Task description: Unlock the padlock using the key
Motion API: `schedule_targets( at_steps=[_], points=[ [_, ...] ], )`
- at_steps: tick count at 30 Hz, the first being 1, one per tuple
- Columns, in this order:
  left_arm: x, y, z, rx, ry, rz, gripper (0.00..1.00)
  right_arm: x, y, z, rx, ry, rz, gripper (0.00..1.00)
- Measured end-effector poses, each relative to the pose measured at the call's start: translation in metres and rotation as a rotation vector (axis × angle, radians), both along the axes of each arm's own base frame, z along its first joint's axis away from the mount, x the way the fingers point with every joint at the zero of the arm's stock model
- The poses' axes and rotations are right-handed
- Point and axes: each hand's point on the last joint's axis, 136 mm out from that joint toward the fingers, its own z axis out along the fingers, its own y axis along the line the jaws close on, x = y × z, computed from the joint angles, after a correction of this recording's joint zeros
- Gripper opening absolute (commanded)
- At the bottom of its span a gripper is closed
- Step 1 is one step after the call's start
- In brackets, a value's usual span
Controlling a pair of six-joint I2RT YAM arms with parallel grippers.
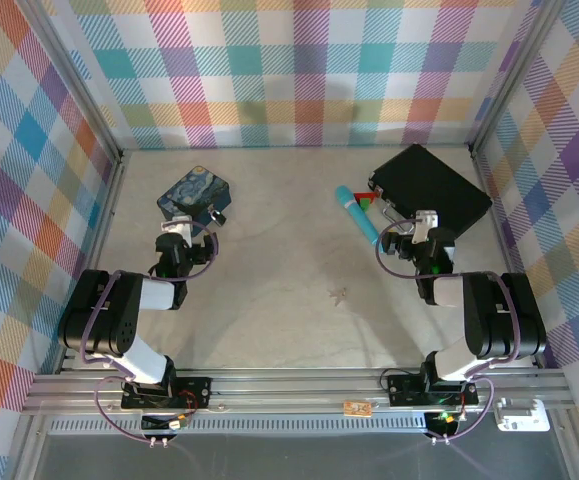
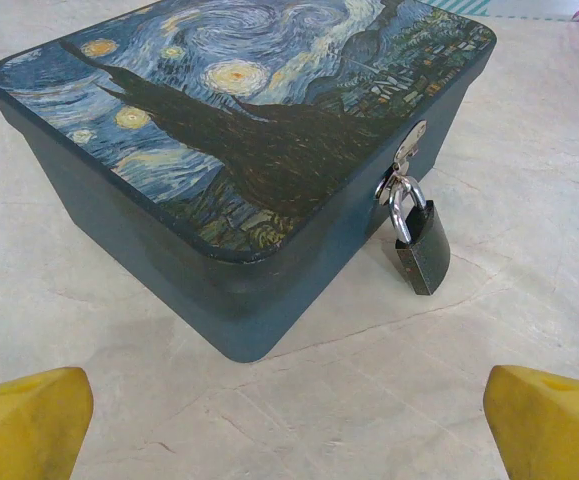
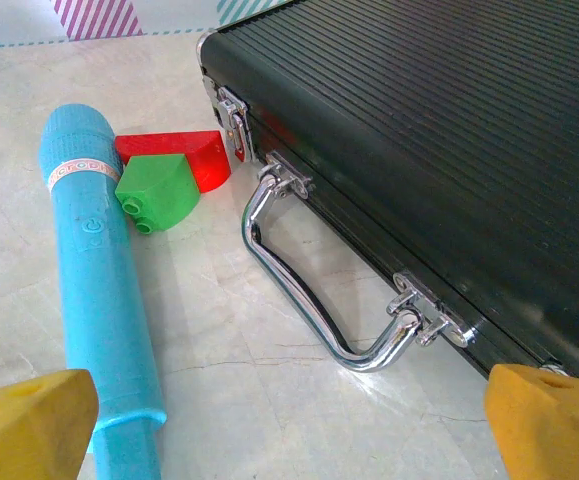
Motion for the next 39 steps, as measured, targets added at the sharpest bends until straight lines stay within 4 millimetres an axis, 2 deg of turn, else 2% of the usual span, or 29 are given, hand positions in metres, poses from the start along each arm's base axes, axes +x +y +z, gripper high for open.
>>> schedule_targets(
  at_steps=[28, 32, 35, 39],
  points=[
    [0.000, 0.000, 0.000, -0.001, 0.000, -0.002, 1.00, 0.000, 0.000, 0.000, 0.000, 0.000, 0.000, 0.99],
    [-0.002, 0.007, -0.001, 0.013, 0.023, 0.037, 1.00, -0.001, 0.000, 0.001, -0.001, 0.007, -0.001, 0.99],
    [0.000, 0.014, 0.015, 0.027, 0.033, 0.081, 1.00, -0.005, -0.001, 0.012, 0.001, 0.031, -0.012, 0.99],
    [0.009, 0.022, 0.073, -0.015, -0.053, 0.149, 1.00, -0.004, 0.001, 0.060, 0.054, 0.003, -0.036, 0.98]
  ],
)
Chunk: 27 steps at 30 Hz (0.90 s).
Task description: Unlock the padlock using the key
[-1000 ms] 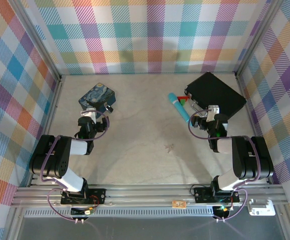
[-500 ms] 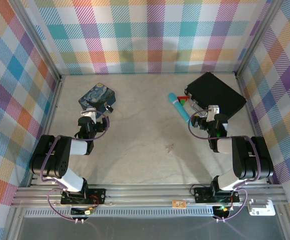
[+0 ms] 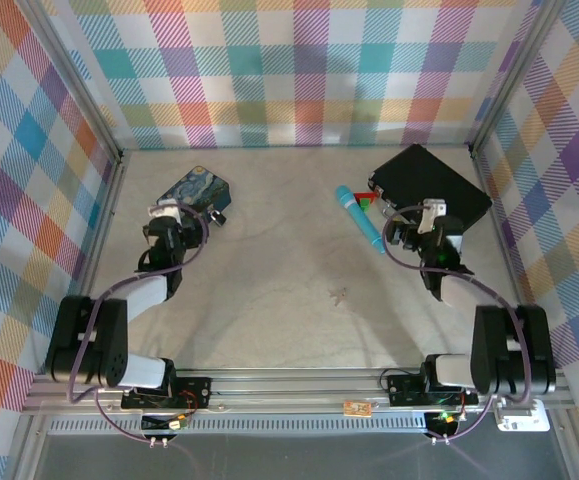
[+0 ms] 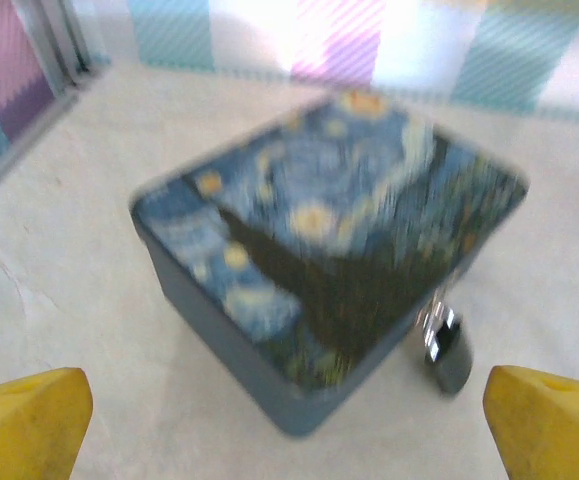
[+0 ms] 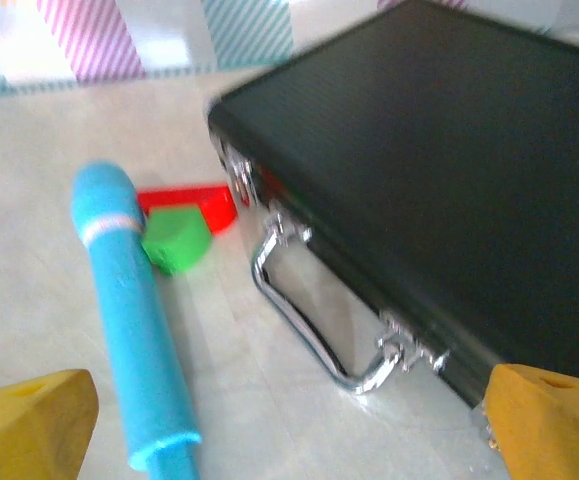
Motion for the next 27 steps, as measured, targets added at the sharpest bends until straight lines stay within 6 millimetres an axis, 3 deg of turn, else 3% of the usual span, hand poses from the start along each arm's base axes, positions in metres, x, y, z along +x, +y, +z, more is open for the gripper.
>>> schedule_targets(
  at_steps=[4, 6, 8, 10, 14, 18, 22, 27],
  points=[
    [0.006, -0.003, 0.054, -0.127, -0.067, 0.036, 1.00, -0.007, 0.011, 0.038, 0.088, 0.025, -0.010, 0.89],
    [0.008, -0.012, 0.071, -0.209, -0.085, 0.017, 1.00, -0.014, 0.026, 0.043, 0.130, 0.089, 0.010, 0.85],
    [0.008, -0.027, 0.074, -0.292, -0.082, -0.017, 1.00, -0.025, 0.049, 0.038, 0.147, 0.174, 0.055, 0.81],
    [0.007, -0.048, 0.066, -0.371, -0.046, -0.066, 1.00, -0.045, 0.079, 0.023, 0.146, 0.279, 0.123, 0.76],
    [0.000, -0.114, 0.028, -0.491, 0.089, -0.181, 1.00, -0.099, 0.132, -0.019, 0.104, 0.521, 0.257, 0.69],
    [-0.015, -0.171, -0.004, -0.546, 0.200, -0.260, 1.00, -0.145, 0.158, -0.052, 0.039, 0.707, 0.315, 0.61],
    [-0.013, -0.188, -0.019, -0.616, 0.234, -0.258, 1.00, -0.164, 0.171, -0.073, -0.044, 0.815, 0.342, 0.57],
    [-0.010, -0.189, -0.021, -0.662, 0.233, -0.235, 1.00, -0.156, 0.175, -0.092, -0.155, 0.881, 0.332, 0.53]
  ],
)
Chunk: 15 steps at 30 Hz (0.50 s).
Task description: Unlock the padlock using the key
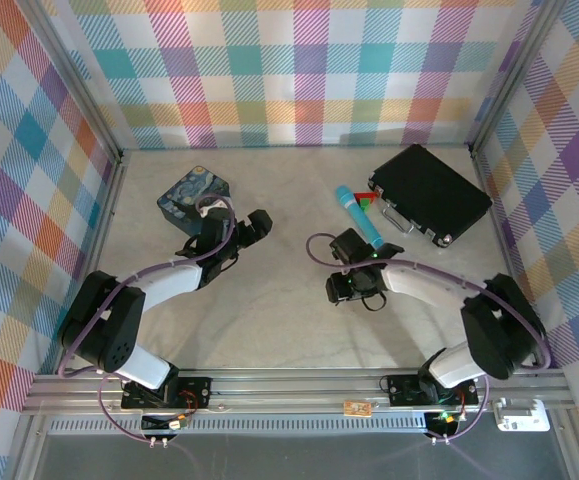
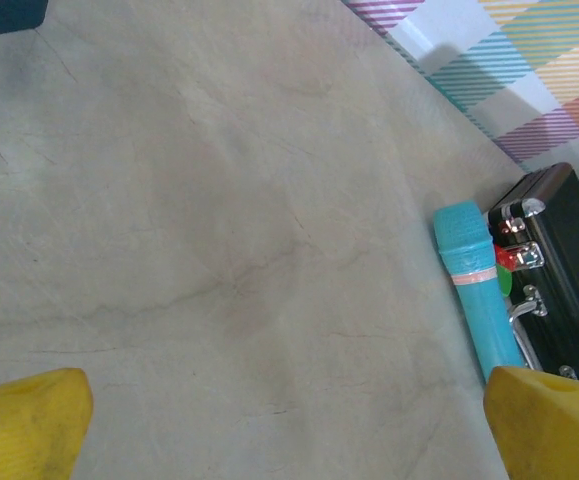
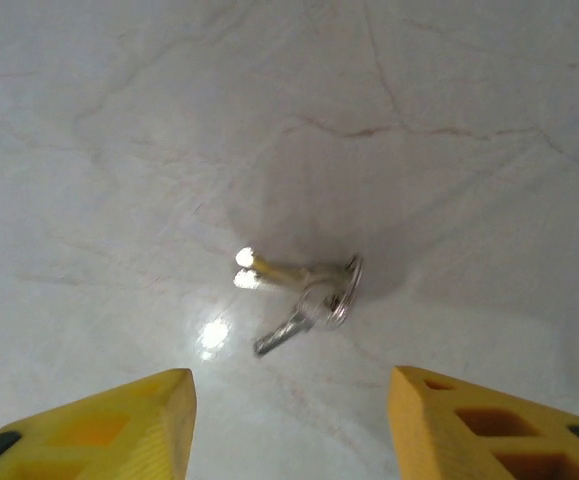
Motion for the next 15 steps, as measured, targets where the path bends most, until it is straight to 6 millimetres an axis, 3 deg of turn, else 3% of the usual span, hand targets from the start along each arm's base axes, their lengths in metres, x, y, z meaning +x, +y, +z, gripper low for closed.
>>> schedule_targets(
  at_steps=[8, 15],
  points=[
    [-0.004, 0.001, 0.022, -0.010, -0.045, -0.009, 1.00, 0.017, 0.006, -0.019, -0.079, -0.010, 0.101, 0.51],
    [-0.007, 0.003, 0.050, -0.027, -0.112, -0.015, 1.00, 0.016, 0.005, -0.035, -0.103, 0.019, 0.115, 0.44]
  ],
)
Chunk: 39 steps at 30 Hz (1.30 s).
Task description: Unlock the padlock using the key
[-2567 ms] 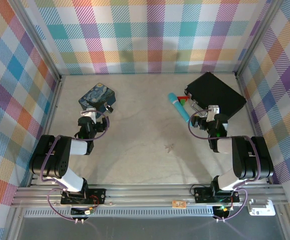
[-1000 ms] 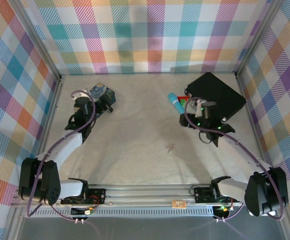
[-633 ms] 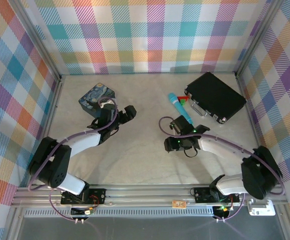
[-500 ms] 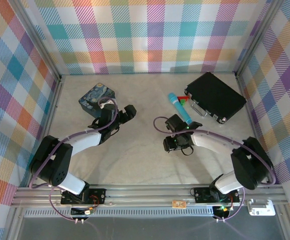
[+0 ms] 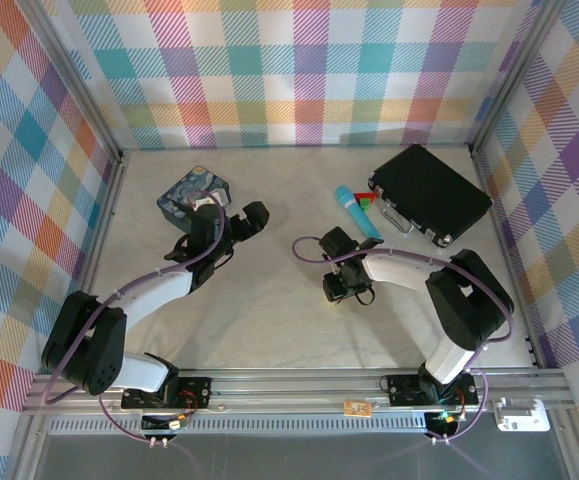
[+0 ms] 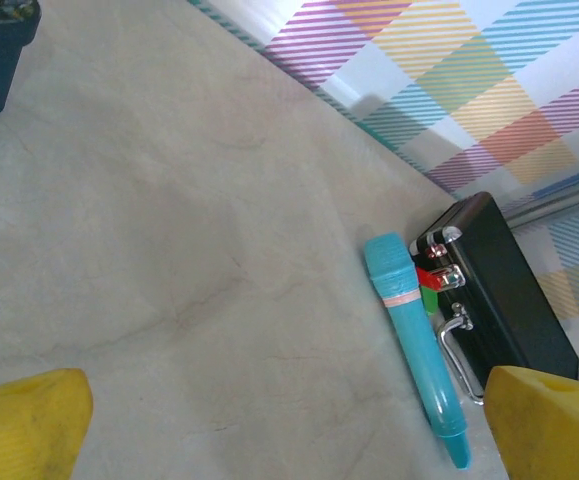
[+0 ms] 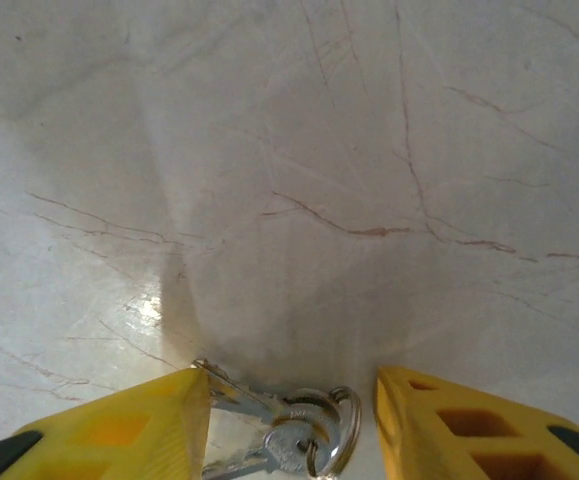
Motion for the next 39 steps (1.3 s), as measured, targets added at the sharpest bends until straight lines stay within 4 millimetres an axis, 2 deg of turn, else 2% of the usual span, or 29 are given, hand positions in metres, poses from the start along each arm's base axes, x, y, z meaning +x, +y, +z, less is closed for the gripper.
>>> schedule_targets(
  at_steps=[5, 10, 21, 33, 39],
  points=[
    [0.001, -0.004, 0.006, -0.007, -0.010, -0.019, 1.00, 0.000, -0.003, -0.001, 0.001, -0.016, -0.011, 0.33],
    [0.002, -0.008, 0.013, -0.023, -0.024, -0.033, 1.00, -0.002, -0.001, 0.000, 0.022, -0.009, -0.037, 0.15],
    [0.001, -0.010, 0.013, -0.038, -0.014, -0.045, 1.00, -0.012, -0.006, 0.004, 0.072, 0.002, -0.129, 0.00],
    [-0.004, -0.017, 0.011, -0.052, -0.003, -0.086, 1.00, 0.016, 0.011, 0.028, 0.266, -0.052, -0.172, 0.00],
    [-0.015, -0.032, 0.000, -0.119, 0.043, -0.154, 0.93, 0.031, 0.016, 0.046, 0.412, -0.070, -0.218, 0.00]
  ],
)
